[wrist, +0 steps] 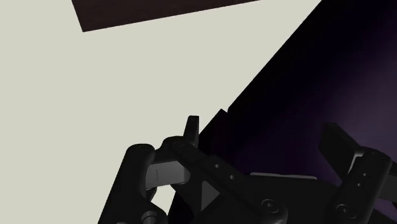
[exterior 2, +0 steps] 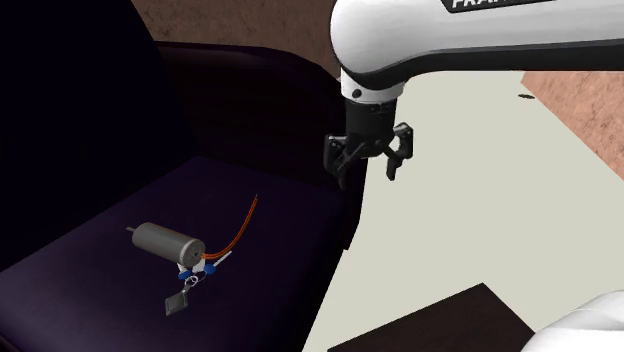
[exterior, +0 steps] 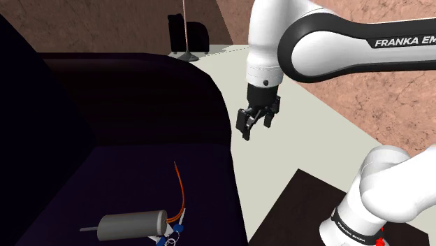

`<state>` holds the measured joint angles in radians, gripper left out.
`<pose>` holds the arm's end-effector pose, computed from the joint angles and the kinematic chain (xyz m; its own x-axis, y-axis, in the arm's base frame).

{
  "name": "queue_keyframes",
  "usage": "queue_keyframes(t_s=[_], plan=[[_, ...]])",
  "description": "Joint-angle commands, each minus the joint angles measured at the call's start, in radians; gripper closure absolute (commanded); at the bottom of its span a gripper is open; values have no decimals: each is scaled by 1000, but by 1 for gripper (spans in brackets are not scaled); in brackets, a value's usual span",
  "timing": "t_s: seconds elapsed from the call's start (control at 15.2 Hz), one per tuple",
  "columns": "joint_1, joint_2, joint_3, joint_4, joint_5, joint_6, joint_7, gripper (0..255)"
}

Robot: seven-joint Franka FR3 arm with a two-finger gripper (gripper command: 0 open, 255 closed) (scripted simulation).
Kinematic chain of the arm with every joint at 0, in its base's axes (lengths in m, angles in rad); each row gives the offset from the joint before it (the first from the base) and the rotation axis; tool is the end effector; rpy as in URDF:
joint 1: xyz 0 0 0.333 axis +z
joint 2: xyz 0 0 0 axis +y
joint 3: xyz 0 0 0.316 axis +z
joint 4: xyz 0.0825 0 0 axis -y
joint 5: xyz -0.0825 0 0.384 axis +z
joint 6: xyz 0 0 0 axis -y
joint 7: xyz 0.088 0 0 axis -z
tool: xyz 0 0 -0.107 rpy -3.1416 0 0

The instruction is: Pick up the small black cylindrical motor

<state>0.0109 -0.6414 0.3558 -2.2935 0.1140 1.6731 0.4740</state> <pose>0.3300 0.1655 0.5635 0.9822 -0.1840 0.0372 -0.1867 -0.9783 0.0894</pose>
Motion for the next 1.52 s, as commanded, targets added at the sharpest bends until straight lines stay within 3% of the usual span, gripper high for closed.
queue_keyframes(t_s=[0.0,0.53,0.99,1.19,1.45], plan=[[-4,50,48,18,19,35,70,0],[-40,294,236,153,17,155,352,0],[-59,593,384,346,-128,225,647,0],[-34,713,408,430,-209,230,755,0],[-31,727,405,389,-221,281,765,0]])
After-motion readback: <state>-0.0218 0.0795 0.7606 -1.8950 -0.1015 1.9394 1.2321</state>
